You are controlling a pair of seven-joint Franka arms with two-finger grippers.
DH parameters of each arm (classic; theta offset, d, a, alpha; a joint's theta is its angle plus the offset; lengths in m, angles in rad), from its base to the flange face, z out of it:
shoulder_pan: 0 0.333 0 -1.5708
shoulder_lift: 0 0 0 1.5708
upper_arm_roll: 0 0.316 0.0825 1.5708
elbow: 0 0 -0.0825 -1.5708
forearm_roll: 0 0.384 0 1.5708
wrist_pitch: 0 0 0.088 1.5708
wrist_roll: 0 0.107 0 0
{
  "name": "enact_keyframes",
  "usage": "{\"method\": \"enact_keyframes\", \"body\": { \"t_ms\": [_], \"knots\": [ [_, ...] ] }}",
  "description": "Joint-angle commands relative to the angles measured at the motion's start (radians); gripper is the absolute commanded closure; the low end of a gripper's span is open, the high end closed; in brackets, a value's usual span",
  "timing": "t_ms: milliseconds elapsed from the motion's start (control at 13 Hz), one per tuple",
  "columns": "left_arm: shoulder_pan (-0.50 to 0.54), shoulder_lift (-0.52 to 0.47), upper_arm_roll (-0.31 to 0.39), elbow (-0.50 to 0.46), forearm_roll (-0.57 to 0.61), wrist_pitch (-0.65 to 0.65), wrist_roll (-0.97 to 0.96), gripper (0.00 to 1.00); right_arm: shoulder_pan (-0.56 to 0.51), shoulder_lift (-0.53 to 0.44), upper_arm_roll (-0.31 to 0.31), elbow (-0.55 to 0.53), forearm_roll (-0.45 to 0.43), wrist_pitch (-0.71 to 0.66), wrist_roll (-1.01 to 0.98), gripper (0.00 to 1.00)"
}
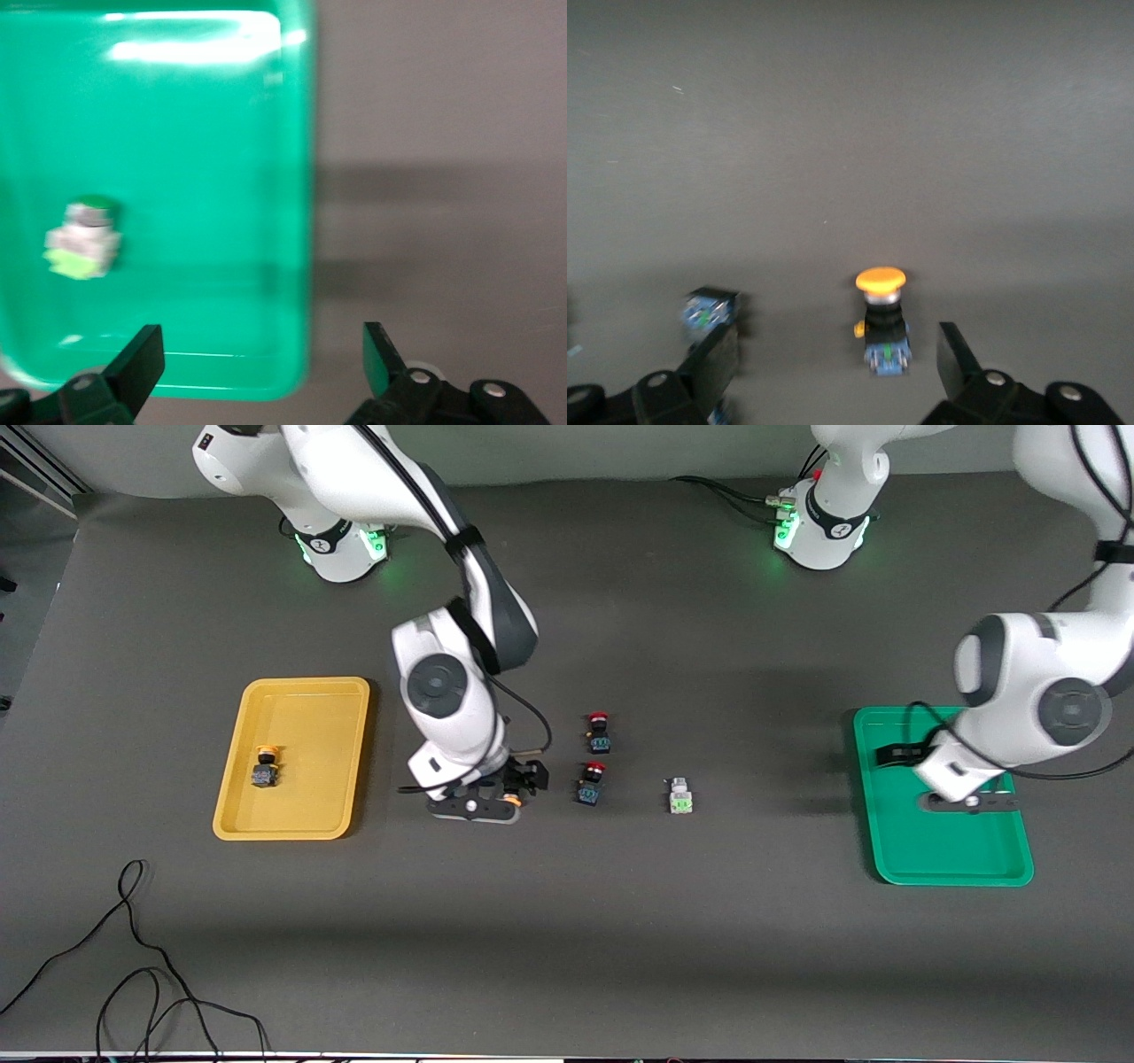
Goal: Place green and yellow buttons in trays
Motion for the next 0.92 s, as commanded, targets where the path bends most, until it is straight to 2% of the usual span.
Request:
{"method": "enact_keyframes", "body": {
  "t_ms": [0,231,385,462,538,615,769,846],
  "knots": [
    [-0.077,0.078,-0.078,0.100,-0.009,-0.024,-0.227,0.00,0.037,0.073,-0.018,-0.066,0.026,0.143,0.026,0.00],
    [-0.248,0.200,-0.078,0.228,-0.006,-0.014,-0.420,0.00,0.037,0.088,0.002,-0.105,0.029,0.188,0.026,0.00],
    [-0.308,0.278,-0.078,0.295,0.003,-0.006,-0.510,0.00,0.039,0.106,0.003,-0.106,0.029,0.194,0.026,0.02],
    [-0.323,0.309,-0.078,0.306,0.002,0.032,-0.515,0.00,0.039,0.113,0.007,-0.109,0.031,0.209,0.026,0.15],
    [-0.341,0.338,-0.078,0.304,0.002,0.092,-0.522,0.00,0.039,0.114,0.014,-0.114,0.031,0.219,0.027,0.38],
    [-0.358,0.370,-0.078,0.304,0.003,0.150,-0.557,0.00,0.039,0.116,0.016,-0.114,0.031,0.222,0.026,0.52],
    [-0.381,0.418,-0.078,0.306,0.005,0.254,-0.603,0.00,0.039,0.120,0.017,-0.111,0.031,0.223,0.024,0.70],
    [-0.391,0.427,-0.075,0.304,0.005,0.265,-0.605,0.00,0.036,0.119,0.017,-0.109,0.031,0.222,0.023,0.72]
  ]
}}
